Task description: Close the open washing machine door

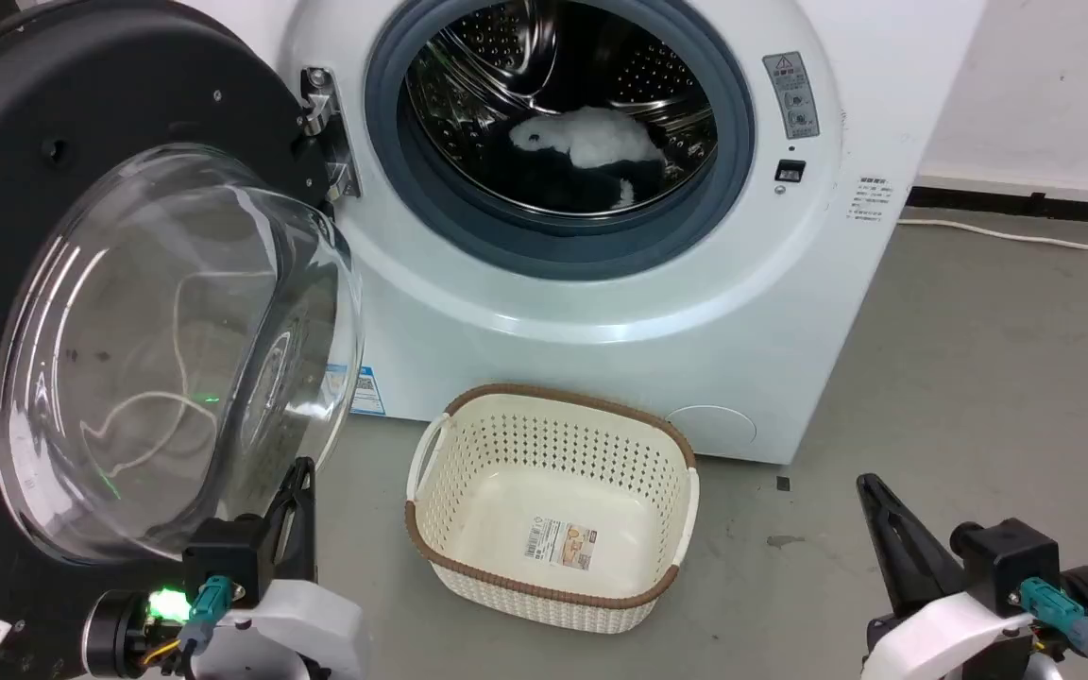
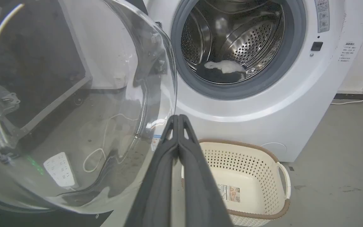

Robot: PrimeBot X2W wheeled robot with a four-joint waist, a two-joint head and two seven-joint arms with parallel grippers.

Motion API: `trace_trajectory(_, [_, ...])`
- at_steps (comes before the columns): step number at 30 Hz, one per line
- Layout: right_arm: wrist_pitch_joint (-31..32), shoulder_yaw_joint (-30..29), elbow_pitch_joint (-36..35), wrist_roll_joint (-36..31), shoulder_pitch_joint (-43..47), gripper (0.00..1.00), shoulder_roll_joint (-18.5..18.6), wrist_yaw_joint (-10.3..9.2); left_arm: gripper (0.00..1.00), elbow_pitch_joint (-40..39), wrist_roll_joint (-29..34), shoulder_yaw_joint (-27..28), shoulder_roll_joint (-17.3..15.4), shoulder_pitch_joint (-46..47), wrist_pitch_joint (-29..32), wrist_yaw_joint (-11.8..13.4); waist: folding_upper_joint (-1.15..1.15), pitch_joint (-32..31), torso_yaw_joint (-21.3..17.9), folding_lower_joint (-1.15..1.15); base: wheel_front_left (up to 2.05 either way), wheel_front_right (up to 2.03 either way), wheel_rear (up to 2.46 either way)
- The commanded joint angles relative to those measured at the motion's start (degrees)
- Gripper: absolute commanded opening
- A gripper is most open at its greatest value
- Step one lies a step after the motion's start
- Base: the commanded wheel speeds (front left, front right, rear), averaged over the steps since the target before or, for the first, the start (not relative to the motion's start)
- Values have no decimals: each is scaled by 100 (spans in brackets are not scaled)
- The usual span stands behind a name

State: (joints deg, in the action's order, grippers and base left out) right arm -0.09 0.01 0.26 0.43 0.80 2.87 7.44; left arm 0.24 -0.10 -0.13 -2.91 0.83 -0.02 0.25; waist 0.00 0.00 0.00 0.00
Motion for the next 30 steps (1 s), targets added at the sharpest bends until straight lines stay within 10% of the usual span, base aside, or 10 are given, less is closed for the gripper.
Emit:
trace_trajectory(1, [9,-1,-26,-43,-80,0,0,5,0,-24,10,13,3,-83,2,-25,0,0,0,0,0,0,0])
trace_trajectory(30, [9,-1,-26,-43,-80,0,0,5,0,-24,10,13,3,-83,2,-25,0,0,0,0,0,0,0])
